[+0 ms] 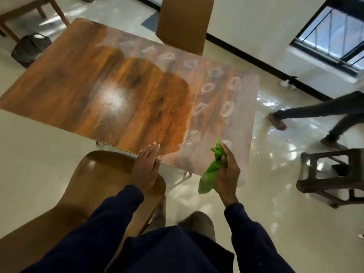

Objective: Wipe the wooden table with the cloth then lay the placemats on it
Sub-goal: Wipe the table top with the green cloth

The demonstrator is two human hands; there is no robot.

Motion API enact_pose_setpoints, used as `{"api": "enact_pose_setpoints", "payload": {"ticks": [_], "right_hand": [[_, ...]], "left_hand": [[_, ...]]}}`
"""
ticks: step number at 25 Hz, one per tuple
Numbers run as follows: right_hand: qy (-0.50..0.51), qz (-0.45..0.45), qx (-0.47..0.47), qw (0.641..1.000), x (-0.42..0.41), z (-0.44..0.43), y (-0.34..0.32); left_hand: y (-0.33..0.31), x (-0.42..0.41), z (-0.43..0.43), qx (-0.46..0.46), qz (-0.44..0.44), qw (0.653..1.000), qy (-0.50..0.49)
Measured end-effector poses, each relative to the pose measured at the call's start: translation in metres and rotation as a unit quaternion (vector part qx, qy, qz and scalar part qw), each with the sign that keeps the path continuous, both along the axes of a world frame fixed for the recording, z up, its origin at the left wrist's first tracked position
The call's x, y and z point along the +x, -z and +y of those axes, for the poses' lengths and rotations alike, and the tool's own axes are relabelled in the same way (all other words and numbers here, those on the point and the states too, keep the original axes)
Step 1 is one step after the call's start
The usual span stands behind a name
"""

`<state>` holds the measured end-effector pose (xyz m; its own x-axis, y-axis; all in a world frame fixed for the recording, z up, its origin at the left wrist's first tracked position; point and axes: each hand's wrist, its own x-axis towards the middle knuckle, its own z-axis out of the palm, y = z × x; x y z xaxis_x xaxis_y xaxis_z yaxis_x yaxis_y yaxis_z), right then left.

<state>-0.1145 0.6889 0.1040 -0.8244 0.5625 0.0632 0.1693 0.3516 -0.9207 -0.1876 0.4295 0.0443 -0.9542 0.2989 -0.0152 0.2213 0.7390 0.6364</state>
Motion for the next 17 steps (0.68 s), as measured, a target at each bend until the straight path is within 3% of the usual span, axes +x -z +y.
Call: {"api": "enact_pose_setpoints", "payload": {"ticks": [4,6,7,14,17], "right_hand": [[-0.077,-0.098,0.025,0.992,-0.099,0.017,0.058],[-0.164,-0.16,0.014,0.973,-0.123,0.022,0.083],[-0.195,-0.175,0.054,0.964,-0.131,0.028,0.102],[-0.248,-0.2,0.105,0.942,-0.119,0.058,0.138],[-0.286,-0.176,0.176,0.925,-0.127,0.052,0.145]], "left_hand": [[0.028,-0.03,0.018,-0.065,-0.017,0.998,-0.003],[0.034,-0.034,0.019,-0.083,-0.037,0.996,-0.019],[0.035,-0.036,0.019,-0.09,-0.044,0.995,-0.03],[0.043,-0.042,0.035,-0.112,-0.073,0.985,-0.111],[0.047,-0.044,0.048,-0.106,-0.086,0.983,-0.119]]}}
